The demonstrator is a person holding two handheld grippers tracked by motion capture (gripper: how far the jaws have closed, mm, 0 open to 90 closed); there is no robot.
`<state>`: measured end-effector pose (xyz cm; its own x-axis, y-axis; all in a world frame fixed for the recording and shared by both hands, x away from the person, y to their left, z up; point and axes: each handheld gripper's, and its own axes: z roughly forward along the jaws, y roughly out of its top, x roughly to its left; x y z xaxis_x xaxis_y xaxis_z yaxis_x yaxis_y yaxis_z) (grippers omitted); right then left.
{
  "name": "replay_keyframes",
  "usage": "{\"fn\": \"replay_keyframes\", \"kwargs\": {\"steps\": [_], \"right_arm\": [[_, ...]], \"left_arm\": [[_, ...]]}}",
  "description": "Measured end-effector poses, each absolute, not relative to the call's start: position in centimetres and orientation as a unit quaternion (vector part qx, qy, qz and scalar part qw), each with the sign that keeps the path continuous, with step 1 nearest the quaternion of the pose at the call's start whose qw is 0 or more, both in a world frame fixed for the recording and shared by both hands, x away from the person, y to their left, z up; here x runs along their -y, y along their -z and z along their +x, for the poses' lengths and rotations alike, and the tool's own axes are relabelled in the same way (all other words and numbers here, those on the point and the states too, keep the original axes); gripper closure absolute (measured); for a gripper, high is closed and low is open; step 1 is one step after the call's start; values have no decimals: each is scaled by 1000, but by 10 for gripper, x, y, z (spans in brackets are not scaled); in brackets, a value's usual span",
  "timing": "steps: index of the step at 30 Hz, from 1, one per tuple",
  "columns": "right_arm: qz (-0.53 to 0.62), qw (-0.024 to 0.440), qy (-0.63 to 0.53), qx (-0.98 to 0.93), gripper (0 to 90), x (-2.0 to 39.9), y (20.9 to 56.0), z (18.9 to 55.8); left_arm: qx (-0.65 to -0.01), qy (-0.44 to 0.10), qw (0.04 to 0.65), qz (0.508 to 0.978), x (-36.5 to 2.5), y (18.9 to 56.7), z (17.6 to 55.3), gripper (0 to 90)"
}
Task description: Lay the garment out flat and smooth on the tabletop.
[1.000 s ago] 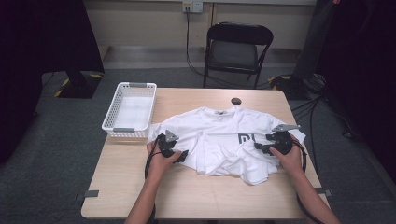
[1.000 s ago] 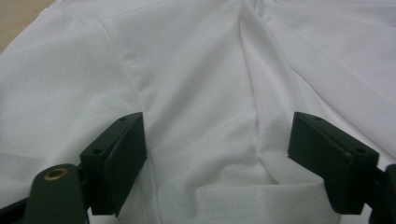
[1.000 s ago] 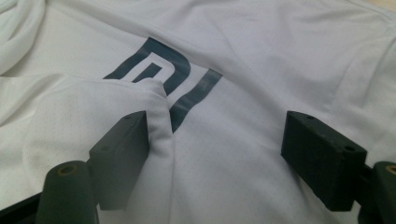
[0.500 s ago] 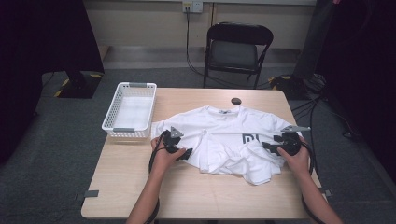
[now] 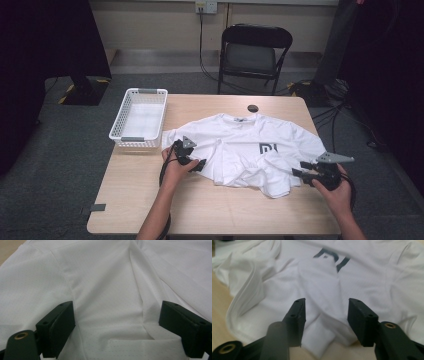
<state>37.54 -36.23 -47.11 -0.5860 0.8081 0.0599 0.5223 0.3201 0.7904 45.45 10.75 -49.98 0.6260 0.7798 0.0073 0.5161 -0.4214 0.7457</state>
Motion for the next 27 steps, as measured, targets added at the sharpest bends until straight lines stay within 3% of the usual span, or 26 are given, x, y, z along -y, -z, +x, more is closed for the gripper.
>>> {"fn": "replay_keyframes", "kwargs": {"steps": [5,10,13,27], "right_arm": [[437,163,-392,-793,619,365,485,344],[460,165,-377,-787,692,370,495,344],[456,160,-381,-788,880,370,497,347],[439,115,-389,-802,895,398,493,294]], "left_arm": [[-394,-180,367,824,-108,500,455,129],[-394,-179,367,823,-107,500,454,129],[-394,-179,367,823,-108,500,455,129],[-395,-179,368,823,-108,500,454,129]]}}
